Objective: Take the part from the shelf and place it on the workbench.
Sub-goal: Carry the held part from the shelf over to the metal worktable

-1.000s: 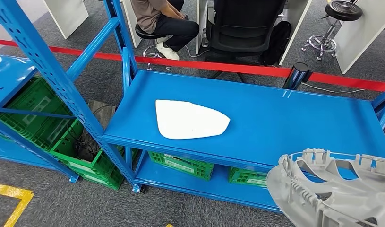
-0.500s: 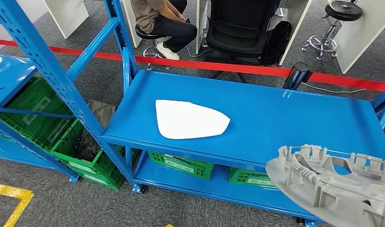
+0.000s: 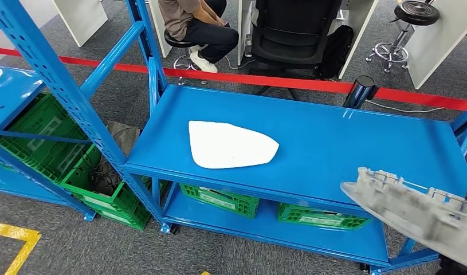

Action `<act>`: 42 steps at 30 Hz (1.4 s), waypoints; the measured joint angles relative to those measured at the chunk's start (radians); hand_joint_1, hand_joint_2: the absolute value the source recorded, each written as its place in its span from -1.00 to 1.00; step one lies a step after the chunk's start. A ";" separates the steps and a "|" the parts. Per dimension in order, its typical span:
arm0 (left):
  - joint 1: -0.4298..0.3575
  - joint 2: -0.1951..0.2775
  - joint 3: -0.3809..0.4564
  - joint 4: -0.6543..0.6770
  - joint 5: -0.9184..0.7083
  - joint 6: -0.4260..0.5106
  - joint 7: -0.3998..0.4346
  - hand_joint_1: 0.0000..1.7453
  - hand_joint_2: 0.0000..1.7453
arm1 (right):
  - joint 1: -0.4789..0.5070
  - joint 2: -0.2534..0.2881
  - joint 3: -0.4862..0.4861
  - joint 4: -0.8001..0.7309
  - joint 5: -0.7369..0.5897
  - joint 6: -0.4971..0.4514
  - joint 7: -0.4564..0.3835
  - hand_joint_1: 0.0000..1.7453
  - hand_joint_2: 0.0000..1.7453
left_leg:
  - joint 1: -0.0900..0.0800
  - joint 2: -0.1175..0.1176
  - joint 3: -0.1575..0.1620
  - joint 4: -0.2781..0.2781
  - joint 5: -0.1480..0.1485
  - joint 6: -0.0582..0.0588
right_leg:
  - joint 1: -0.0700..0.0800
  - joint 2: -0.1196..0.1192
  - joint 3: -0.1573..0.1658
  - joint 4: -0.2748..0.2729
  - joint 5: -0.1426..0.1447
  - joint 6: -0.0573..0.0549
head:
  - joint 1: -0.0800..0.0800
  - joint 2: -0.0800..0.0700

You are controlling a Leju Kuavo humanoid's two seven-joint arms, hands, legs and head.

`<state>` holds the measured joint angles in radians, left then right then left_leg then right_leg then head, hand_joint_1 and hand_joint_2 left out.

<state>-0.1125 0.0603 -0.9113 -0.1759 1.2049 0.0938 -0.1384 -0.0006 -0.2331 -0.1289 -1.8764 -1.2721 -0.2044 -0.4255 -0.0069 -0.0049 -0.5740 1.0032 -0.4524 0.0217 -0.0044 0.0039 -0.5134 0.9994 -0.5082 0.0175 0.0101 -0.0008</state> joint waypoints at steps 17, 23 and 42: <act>-0.002 -0.001 0.000 0.000 -0.019 -0.001 -0.012 -1.00 -1.00 | -0.063 0.030 0.035 -0.146 1.161 -0.097 0.351 1.00 1.00 | 0.000 -0.001 0.000 0.000 0.001 -0.001 | 0.000 -0.001 0.001 0.000 0.001 -0.001 | -0.001 0.000; -0.002 -0.001 0.000 0.000 -0.019 -0.003 -0.017 -1.00 -1.00 | -0.074 0.029 0.088 -0.215 1.354 -0.063 0.416 1.00 1.00 | 0.000 -0.001 0.000 -0.001 0.002 -0.001 | 0.000 -0.001 0.001 0.000 0.001 -0.001 | -0.001 0.000; -0.002 0.003 -0.006 0.000 -0.033 -0.012 -0.022 -1.00 -1.00 | -0.175 -0.110 0.374 -0.294 1.458 0.188 0.721 1.00 1.00 | 0.000 -0.001 0.000 -0.001 0.002 -0.001 | 0.000 -0.002 0.000 0.000 0.001 -0.001 | 0.000 0.000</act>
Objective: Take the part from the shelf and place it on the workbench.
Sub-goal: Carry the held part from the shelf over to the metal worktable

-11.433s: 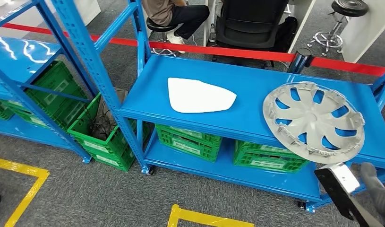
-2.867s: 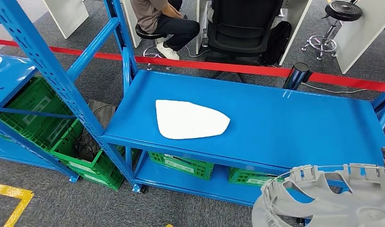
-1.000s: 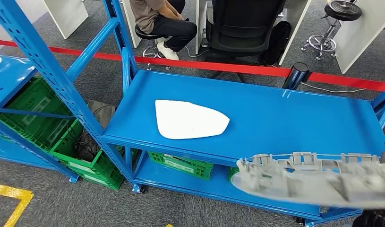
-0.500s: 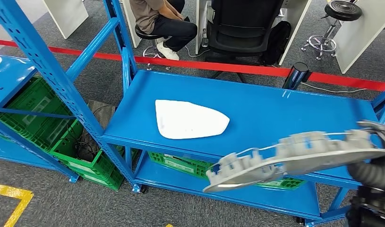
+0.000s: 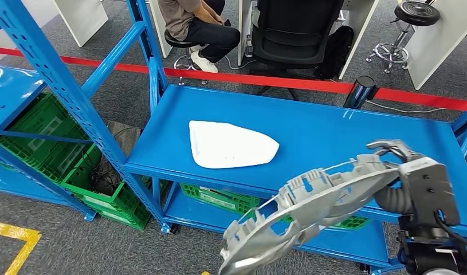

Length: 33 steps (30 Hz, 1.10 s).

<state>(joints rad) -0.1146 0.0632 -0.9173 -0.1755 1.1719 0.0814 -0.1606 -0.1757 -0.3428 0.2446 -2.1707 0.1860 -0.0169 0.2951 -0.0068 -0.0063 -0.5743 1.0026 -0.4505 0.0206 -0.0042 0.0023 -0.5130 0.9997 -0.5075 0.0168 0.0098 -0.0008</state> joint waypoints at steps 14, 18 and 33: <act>0.000 0.017 -0.029 0.001 -0.027 -0.026 0.000 -1.00 -1.00 | -0.107 -0.224 0.100 0.033 -0.963 -0.158 -0.212 1.00 1.00 | 0.000 -0.001 -0.001 0.000 0.000 0.000 | 0.000 -0.001 -0.001 0.000 0.000 0.000 | -0.001 0.000; 0.000 0.017 -0.035 0.001 -0.023 -0.021 0.000 -1.00 -1.00 | -0.091 -0.253 0.057 0.052 -1.077 -0.200 -0.273 1.00 1.00 | 0.000 -0.001 -0.001 0.000 0.000 0.000 | 0.000 -0.001 -0.001 -0.001 0.000 0.000 | 0.000 0.000; -0.001 0.018 -0.037 0.001 -0.020 -0.014 0.000 -1.00 -1.00 | -0.041 -0.273 -0.058 0.093 -1.185 -0.238 -0.351 1.00 1.00 | 0.000 -0.001 0.000 0.000 0.000 0.000 | 0.000 -0.001 -0.001 0.000 0.000 0.000 | -0.001 0.000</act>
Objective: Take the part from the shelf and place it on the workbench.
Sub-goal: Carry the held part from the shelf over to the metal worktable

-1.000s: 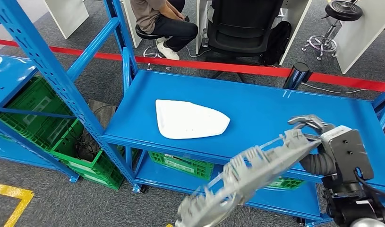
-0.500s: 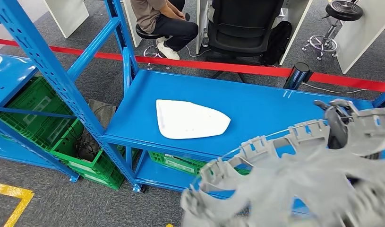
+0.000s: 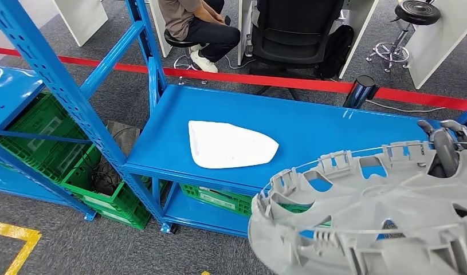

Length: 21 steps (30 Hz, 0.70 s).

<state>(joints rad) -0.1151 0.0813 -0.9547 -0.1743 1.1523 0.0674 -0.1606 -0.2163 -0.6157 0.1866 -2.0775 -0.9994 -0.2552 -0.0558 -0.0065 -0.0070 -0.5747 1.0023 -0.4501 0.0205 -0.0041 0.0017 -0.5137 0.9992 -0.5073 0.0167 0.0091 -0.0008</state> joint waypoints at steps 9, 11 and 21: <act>-0.001 0.000 0.000 0.000 0.003 0.004 0.000 -1.00 -1.00 | 0.007 -0.017 -0.007 0.003 0.272 -0.022 0.076 1.00 1.00 | 0.000 0.000 0.000 0.000 0.000 0.000 | 0.000 0.000 0.000 0.000 0.000 0.000 | 0.000 0.000; -0.001 0.000 -0.001 0.000 0.006 0.005 0.000 -1.00 -1.00 | 0.000 -0.019 -0.002 -0.001 0.368 -0.023 0.125 1.00 1.00 | 0.000 0.000 0.000 0.000 0.000 0.000 | 0.000 0.000 0.000 0.000 0.000 0.000 | 0.000 0.000; -0.002 0.000 -0.001 0.000 0.021 0.013 -0.004 -1.00 -1.00 | -0.112 -0.011 0.108 -0.042 1.050 0.173 0.503 1.00 1.00 | 0.000 0.000 -0.001 0.000 0.001 0.001 | 0.000 0.000 0.000 0.000 0.000 0.000 | 0.000 0.000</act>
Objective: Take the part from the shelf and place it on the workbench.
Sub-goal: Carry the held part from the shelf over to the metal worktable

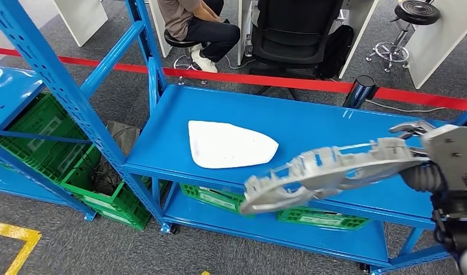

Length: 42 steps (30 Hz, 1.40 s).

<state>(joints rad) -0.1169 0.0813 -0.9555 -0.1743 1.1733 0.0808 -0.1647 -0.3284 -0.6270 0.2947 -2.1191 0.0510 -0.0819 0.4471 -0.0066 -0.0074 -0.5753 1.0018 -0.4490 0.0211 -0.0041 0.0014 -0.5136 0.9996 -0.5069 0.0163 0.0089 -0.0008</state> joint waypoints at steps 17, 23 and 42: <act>0.000 0.000 0.000 0.000 -0.006 -0.009 -0.003 -1.00 -1.00 | -0.065 -0.015 0.121 -0.023 -0.063 0.026 0.037 1.00 1.00 | -0.001 -0.001 0.000 0.001 0.000 0.000 | -0.001 0.000 0.000 -0.001 0.001 0.001 | 0.000 0.000; 0.000 0.000 0.000 0.000 -0.004 -0.007 0.005 -1.00 -1.00 | -0.027 -0.006 0.100 -0.023 -0.068 -0.059 -0.054 1.00 1.00 | -0.005 -0.002 -0.003 0.004 -0.002 0.003 | -0.006 -0.001 -0.001 -0.002 0.002 0.005 | -0.001 0.000; -0.002 0.002 -0.003 0.001 -0.010 -0.018 -0.005 -1.00 -1.00 | -0.067 -0.042 0.133 -0.013 -0.310 -0.129 -0.085 1.00 1.00 | 0.018 -0.005 -0.029 0.019 0.004 -0.026 | -0.026 0.002 -0.060 0.038 0.020 0.020 | 0.013 0.000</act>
<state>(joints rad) -0.1185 0.0837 -0.9583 -0.1729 1.1636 0.0626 -0.1699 -0.3954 -0.6695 0.4274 -2.1325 -0.2586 -0.2104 0.3623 0.0114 -0.0128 -0.6043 1.0207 -0.4454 -0.0046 -0.0300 0.0032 -0.5738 1.0376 -0.4864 0.0365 0.0217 -0.0008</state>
